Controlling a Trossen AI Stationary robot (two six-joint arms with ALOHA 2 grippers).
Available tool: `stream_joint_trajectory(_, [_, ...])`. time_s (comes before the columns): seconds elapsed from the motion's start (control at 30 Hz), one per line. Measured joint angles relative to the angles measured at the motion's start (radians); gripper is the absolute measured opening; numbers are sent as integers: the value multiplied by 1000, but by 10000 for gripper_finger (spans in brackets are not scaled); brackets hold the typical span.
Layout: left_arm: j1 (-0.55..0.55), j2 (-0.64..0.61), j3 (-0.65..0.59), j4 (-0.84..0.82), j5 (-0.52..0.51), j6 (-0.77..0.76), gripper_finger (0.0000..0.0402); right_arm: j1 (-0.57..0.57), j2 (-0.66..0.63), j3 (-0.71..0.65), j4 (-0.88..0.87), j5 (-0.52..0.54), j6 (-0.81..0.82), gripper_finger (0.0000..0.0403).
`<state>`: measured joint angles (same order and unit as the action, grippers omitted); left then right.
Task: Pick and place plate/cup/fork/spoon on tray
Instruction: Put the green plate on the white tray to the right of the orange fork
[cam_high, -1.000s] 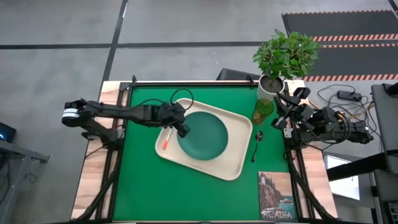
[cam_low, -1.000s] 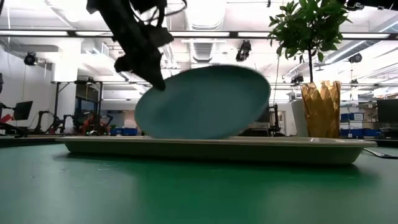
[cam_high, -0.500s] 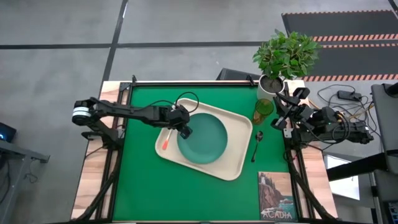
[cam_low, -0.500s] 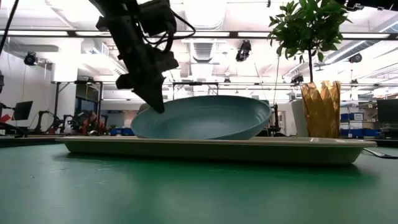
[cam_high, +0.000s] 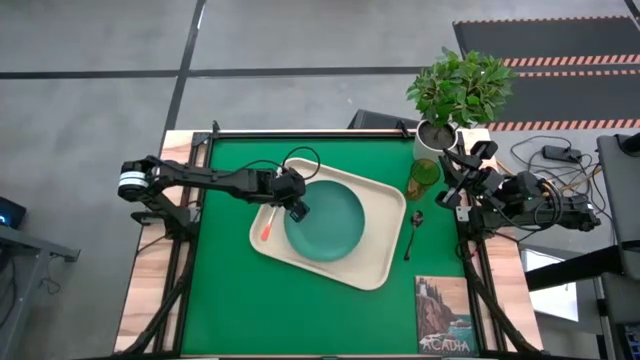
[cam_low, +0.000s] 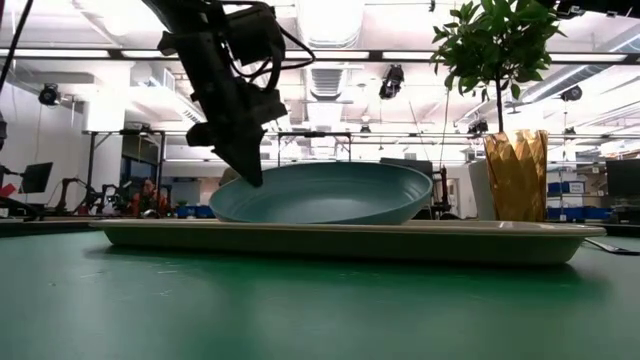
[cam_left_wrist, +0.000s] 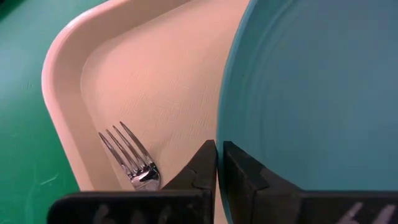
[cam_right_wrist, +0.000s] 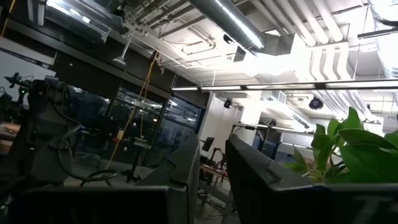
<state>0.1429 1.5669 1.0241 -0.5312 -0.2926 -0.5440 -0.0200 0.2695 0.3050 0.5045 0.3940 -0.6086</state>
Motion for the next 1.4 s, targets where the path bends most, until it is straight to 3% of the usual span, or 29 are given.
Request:
stream_joint_trajectory(0.47, [2, 0, -15, -1, -24, 29, 80, 0, 0, 0, -6, 0, 7, 68])
stream_joint_trajectory(0.83, [-53, 105, -36, 289, 77, 152, 81, 0, 0, 0, -6, 0, 22, 68])
stream_joint_trajectory(1.13, [-43, 243, -33, 260, 75, 130, 81, 0, 0, 0, -6, 0, 25, 68])
stream_joint_trajectory(1.4, [-33, 183, -42, 212, 58, 130, 81, 0, 0, 0, -6, 0, 25, 68])
